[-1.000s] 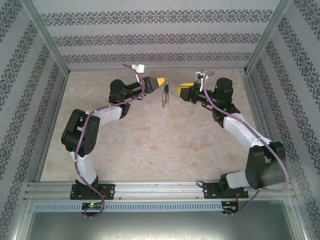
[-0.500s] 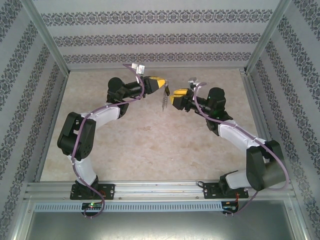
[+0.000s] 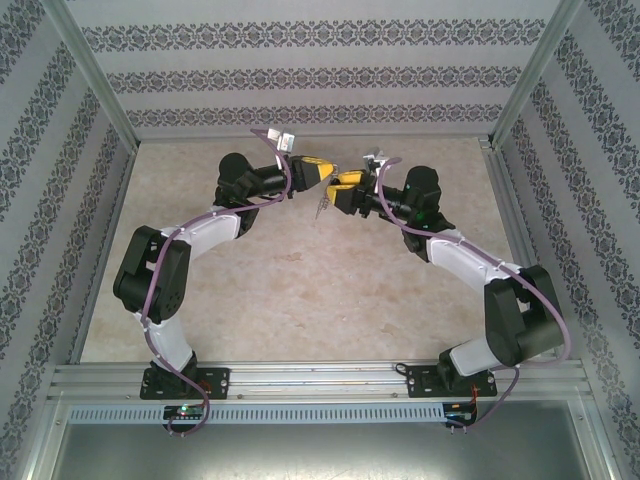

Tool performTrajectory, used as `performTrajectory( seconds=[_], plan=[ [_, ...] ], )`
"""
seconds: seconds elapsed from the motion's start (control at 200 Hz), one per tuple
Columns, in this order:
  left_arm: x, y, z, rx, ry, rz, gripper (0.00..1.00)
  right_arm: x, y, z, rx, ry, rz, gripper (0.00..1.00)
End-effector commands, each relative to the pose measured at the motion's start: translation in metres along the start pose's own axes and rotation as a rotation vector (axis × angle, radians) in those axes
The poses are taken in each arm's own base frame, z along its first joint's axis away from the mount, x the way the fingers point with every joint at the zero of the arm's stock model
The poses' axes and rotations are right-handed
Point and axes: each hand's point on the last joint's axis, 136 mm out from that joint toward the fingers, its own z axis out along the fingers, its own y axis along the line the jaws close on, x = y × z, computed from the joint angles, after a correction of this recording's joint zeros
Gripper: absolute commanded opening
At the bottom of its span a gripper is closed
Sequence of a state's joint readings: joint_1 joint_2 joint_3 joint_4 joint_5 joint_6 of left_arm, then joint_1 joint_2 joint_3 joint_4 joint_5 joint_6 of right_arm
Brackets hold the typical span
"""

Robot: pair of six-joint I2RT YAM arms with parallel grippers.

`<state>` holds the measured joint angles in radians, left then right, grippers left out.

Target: Put the keys on the keyring

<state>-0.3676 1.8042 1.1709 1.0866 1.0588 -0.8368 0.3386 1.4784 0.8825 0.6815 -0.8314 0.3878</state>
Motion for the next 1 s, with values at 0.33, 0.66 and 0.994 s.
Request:
performTrajectory(
  seconds=[0.33,0.66,0.994],
  plan=[
    [-0.013,-0.025,0.000,0.027,-0.019,0.085,0.00,0.010,0.014,0.001,-0.054,0.019,-0.021,0.28],
    [-0.015,-0.026,-0.001,0.011,-0.025,0.102,0.00,0.015,0.016,-0.002,-0.053,0.027,-0.018,0.09],
    [-0.017,-0.028,-0.001,0.008,-0.031,0.114,0.00,0.018,0.025,-0.001,-0.098,0.059,-0.008,0.02]
  ],
)
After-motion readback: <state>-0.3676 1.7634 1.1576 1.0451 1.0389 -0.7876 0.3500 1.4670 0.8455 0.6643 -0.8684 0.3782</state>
